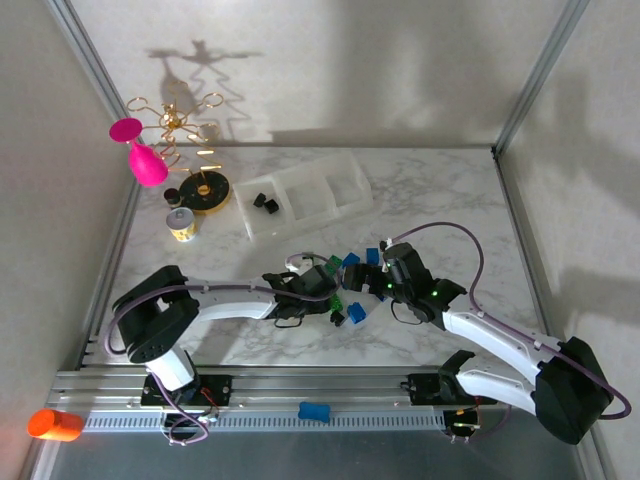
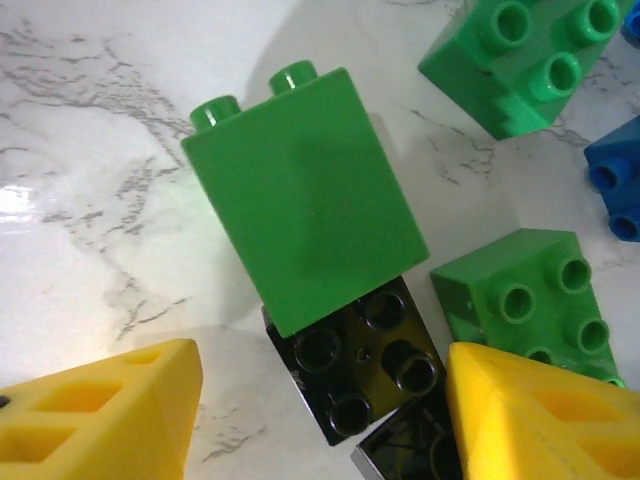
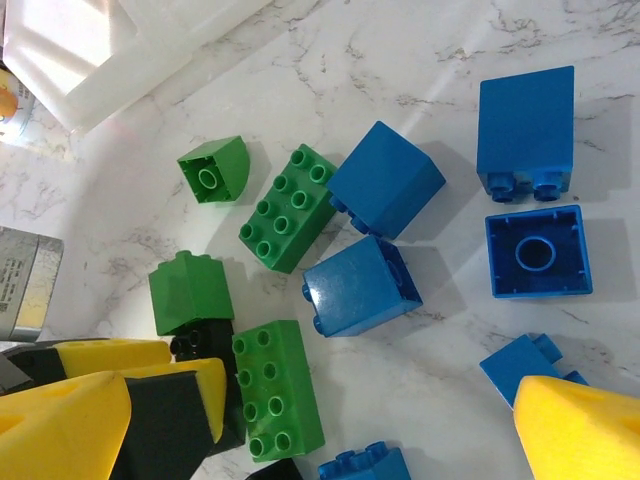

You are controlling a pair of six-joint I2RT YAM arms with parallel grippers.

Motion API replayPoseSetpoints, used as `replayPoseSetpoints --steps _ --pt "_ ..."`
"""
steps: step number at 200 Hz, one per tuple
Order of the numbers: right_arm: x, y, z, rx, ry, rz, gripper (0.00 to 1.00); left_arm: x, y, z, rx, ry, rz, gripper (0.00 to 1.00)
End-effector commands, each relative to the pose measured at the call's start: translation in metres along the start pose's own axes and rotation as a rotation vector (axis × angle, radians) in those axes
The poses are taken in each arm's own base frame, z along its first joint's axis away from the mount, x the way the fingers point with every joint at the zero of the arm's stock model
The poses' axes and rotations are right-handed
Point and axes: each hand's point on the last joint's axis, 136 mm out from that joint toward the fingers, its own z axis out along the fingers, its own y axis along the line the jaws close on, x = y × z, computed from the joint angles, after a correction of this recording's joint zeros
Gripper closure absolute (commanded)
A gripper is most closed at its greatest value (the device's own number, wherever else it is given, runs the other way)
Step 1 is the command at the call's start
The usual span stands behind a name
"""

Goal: Sort the legos into containers by color
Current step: Move the legos to the bottom-center of the table, then pick up the lego from the middle-left of the table.

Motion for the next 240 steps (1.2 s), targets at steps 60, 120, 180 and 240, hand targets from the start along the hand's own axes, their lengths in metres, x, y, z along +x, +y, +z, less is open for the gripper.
replayPoseSetpoints --steps 60,120,180,240 --pt "-0.001 0.003 0.007 -0.019 0.005 0.000 0.01 0.001 0.023 -0.014 -0.052 -0.022 0.001 0.43" --pt "-0.001 0.003 0.008 -0.014 0.009 -0.003 0.01 -0.010 0.004 -0.005 -0.030 -0.048 -0.014 0.39" --pt "0.000 0.002 0.011 -0.015 0.013 -0.004 0.01 -0.006 0.016 0.003 -0.079 -0.049 -0.002 0.50" --pt "-0.001 0.004 0.011 -0.019 0.015 -0.005 0.01 -0.006 0.015 0.009 -0.084 -0.051 0.001 0.62"
